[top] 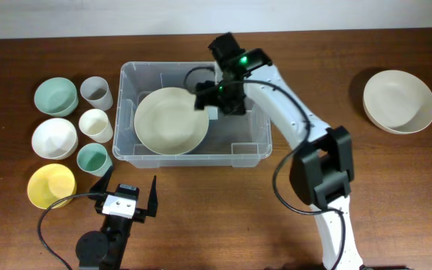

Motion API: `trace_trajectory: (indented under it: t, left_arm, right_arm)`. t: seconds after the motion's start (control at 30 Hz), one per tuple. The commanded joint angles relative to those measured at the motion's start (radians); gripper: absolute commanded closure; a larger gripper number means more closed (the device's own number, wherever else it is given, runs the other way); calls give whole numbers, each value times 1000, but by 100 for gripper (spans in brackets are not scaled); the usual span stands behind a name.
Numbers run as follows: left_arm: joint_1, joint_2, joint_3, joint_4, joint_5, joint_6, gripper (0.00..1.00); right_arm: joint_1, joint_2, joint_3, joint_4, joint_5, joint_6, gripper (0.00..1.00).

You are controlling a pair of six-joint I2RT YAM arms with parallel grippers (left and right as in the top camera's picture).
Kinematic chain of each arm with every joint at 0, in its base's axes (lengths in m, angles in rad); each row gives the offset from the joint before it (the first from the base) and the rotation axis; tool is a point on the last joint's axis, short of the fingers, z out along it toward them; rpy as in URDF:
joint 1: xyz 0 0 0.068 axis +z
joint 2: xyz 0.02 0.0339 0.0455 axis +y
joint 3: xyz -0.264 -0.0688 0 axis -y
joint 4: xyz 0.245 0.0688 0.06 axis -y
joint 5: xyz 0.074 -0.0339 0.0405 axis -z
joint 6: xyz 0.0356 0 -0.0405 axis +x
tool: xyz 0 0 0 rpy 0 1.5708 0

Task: Pack container
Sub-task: 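Open the right gripper and move it to the last cream bowl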

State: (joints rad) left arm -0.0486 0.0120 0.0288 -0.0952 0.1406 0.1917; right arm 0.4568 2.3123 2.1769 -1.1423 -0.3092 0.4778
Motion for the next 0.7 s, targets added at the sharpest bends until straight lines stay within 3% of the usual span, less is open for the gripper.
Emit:
trace_trajectory:
  t: [0.0, 0.1, 0.2, 0.47, 0.67]
  left_arm:
    - [0, -7, -8, 1, -7, 12, 0]
    - [0, -7, -8, 1, -7, 12, 0]
    - [0, -7, -8, 1, -7, 12, 0]
    - [0, -7, -8, 1, -7, 12, 0]
    - [0, -7, -8, 1, -7, 12, 0]
  right_arm:
    - [-43, -189, 161, -69, 201, -37, 10]
    - [-93, -259, 275, -183, 394, -16, 6]
    - [-186, -327, 351, -290, 533, 94, 0]
    - [-621, -388, 353, -509, 539, 287, 1]
    - [-872, -359, 175, -517, 402, 294, 1]
